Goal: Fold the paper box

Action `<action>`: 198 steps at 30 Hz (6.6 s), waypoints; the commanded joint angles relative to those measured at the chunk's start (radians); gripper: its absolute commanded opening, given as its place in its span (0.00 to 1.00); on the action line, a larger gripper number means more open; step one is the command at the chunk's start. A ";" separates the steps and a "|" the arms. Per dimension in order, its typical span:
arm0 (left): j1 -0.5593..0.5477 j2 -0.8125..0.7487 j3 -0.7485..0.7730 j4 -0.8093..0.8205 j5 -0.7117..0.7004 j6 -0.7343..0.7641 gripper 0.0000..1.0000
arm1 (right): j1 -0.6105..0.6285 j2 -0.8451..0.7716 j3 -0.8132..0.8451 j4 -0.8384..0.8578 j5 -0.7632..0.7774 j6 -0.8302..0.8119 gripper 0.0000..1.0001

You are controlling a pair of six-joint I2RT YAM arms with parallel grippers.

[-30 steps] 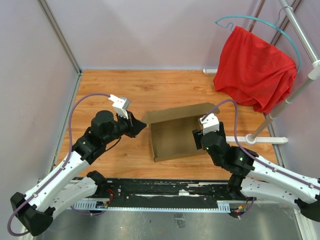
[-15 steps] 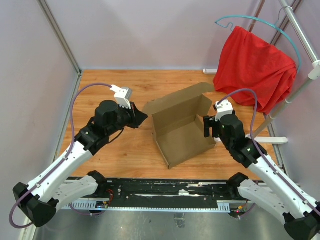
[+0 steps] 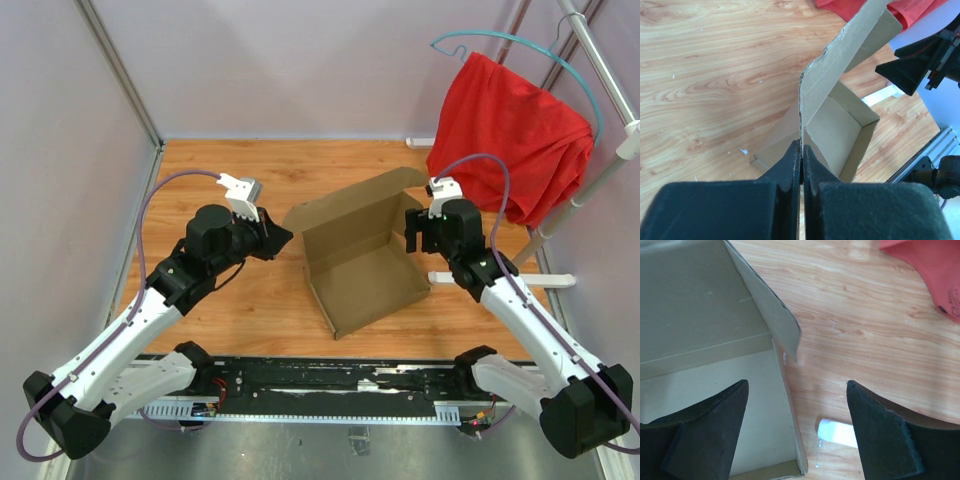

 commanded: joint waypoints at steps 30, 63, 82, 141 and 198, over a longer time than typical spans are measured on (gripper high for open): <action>-0.007 -0.020 -0.085 0.071 0.126 0.003 0.00 | -0.035 0.131 0.072 0.059 -0.328 -0.006 0.39; -0.184 -0.052 -0.119 -0.011 -0.106 -0.081 0.00 | -0.024 -0.296 0.039 -0.195 -0.466 0.106 0.68; -0.184 0.063 0.049 0.020 -0.189 -0.128 0.03 | 0.437 -0.136 0.025 -0.019 -0.207 0.102 0.69; -0.184 0.029 -0.053 -0.006 -0.054 -0.133 0.00 | 0.732 0.183 0.021 0.255 0.337 0.162 0.61; -0.184 0.043 0.076 -0.076 -0.185 -0.134 0.00 | -0.088 0.033 -0.048 0.112 -0.223 -0.056 0.81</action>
